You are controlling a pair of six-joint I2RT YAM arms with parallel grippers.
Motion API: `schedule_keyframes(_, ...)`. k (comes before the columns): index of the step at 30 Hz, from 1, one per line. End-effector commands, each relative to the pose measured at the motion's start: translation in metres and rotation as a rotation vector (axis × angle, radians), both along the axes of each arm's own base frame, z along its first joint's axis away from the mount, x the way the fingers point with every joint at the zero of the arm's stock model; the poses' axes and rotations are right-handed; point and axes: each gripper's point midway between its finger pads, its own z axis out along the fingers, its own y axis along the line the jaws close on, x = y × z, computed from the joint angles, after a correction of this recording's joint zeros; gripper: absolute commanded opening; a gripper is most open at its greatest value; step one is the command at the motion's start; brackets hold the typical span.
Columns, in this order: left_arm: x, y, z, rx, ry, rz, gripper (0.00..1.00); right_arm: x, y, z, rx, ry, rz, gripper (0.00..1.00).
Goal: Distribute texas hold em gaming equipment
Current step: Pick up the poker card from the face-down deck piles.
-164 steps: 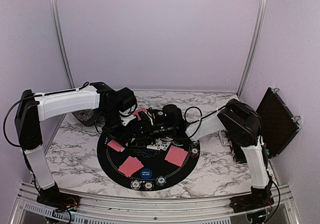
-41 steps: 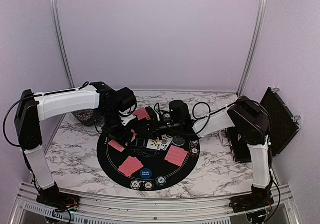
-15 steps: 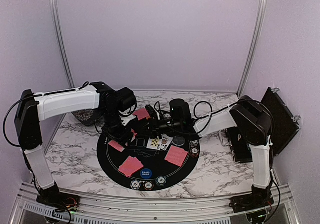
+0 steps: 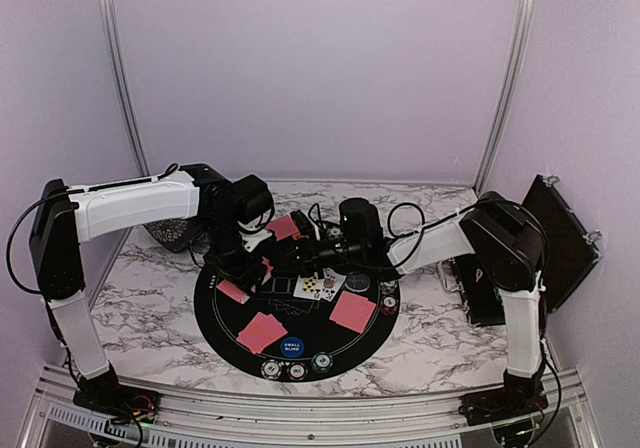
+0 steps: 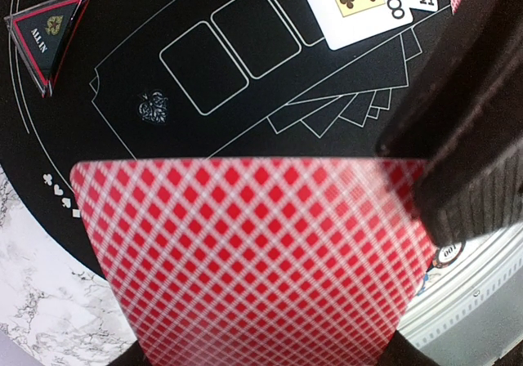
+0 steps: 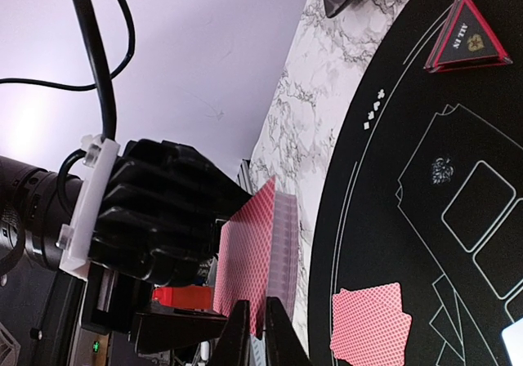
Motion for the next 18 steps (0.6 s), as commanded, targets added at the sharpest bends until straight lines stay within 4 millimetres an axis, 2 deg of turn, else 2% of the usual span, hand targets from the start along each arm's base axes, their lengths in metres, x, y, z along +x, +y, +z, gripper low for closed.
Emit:
schedule_keyframes(1, 0.0, -0.001, 0.008, -0.008, -0.009, -0.005, 0.57, -0.002, 0.002, 0.007, 0.011, -0.008, 0.011, 0.05)
schedule_keyframes(6, 0.0, 0.0, 0.009, -0.008, -0.01, -0.004, 0.57, 0.002, -0.002, 0.011, 0.017, -0.01, -0.002, 0.0)
schedule_keyframes(18, -0.002, 0.003, 0.008, -0.001, -0.011, 0.0, 0.57, 0.016, -0.016, 0.018, 0.03, -0.005, -0.043, 0.0)
